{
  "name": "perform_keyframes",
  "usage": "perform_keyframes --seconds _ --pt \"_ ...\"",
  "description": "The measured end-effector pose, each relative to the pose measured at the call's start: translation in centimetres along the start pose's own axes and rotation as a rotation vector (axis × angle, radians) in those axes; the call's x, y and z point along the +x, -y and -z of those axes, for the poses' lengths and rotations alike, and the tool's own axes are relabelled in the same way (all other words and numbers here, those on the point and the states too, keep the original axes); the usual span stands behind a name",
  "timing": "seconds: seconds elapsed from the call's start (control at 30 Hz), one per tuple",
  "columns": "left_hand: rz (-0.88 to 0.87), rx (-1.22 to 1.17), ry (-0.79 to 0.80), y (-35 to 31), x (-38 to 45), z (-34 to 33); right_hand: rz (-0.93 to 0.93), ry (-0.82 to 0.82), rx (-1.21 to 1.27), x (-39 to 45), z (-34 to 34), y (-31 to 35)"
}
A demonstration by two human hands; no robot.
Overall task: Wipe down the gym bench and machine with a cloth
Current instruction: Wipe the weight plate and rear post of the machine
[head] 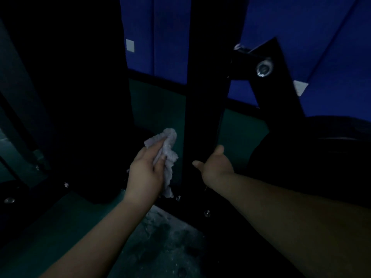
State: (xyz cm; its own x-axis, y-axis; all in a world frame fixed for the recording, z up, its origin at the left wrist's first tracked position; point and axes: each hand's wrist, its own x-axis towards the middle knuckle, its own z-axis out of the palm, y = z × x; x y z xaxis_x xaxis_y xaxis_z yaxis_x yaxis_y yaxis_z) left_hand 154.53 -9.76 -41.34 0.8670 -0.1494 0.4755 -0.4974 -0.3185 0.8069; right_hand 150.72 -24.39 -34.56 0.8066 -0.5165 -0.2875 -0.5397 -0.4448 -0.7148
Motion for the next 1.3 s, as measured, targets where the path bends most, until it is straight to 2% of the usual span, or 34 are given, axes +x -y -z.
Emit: perform_keyframes --seconds 0.17,0.3,0.37,0.4,0.5,0.53,0.63,0.7,0.77,0.83,0.93,1.0,1.03,1.07,1.2,1.3 --pt "-0.207 0.108 0.002 -5.0 0.4 2.6 -0.035 0.042 -0.210 -1.2 1.3 1.3" --pt "-0.388 0.193 -0.066 -9.2 2.3 3.0 0.182 0.126 -0.310 -5.2 4.2 0.7" --pt "-0.362 0.189 -0.065 -12.6 3.8 2.4 0.311 0.118 -0.282 -7.2 6.1 -0.1" --pt "-0.325 0.108 -0.059 -14.2 4.5 1.8 0.372 0.100 -0.263 -8.0 7.1 -0.5" --pt "-0.068 -0.458 -0.053 -18.0 5.5 0.3 0.464 0.053 -0.209 -9.6 9.6 -1.4" --pt "-0.007 -0.474 -0.064 -18.1 5.4 -0.1 0.479 0.037 -0.196 -10.1 10.3 -1.7" --pt "0.120 -0.109 0.041 -14.6 3.2 -0.3 0.521 -0.031 -0.165 -11.3 12.0 -2.6" --pt "0.161 0.200 0.217 -11.0 1.2 0.5 0.546 -0.069 -0.158 -11.8 13.0 -3.0" --pt "0.128 0.446 0.367 -8.0 -0.2 1.2 0.574 -0.111 -0.157 -11.9 13.7 -3.3" --pt "0.137 0.390 0.443 -8.5 -0.8 1.7 0.604 -0.147 -0.149 -11.7 14.2 -3.3" --pt "0.066 0.094 0.252 -13.0 0.0 0.1 0.679 -0.223 -0.172 -11.4 14.9 -2.9" --pt "-0.035 0.077 0.147 -15.7 1.3 -1.2 0.739 -0.269 -0.188 -11.0 15.6 -2.7" --pt "-0.089 0.122 0.108 -16.1 1.9 -1.6 0.756 -0.277 -0.191 -10.7 16.0 -2.8" --pt "-0.070 0.170 0.077 -15.8 2.6 -2.2 0.757 -0.267 -0.193 -10.4 16.4 -3.0" --pt "-0.150 0.562 0.208 -12.3 2.6 -3.3 0.656 -0.133 -0.089 -9.3 17.2 -3.8" --pt "-0.088 0.753 0.366 -10.3 0.4 -4.7 0.646 -0.126 -0.031 -8.7 17.2 -3.7"
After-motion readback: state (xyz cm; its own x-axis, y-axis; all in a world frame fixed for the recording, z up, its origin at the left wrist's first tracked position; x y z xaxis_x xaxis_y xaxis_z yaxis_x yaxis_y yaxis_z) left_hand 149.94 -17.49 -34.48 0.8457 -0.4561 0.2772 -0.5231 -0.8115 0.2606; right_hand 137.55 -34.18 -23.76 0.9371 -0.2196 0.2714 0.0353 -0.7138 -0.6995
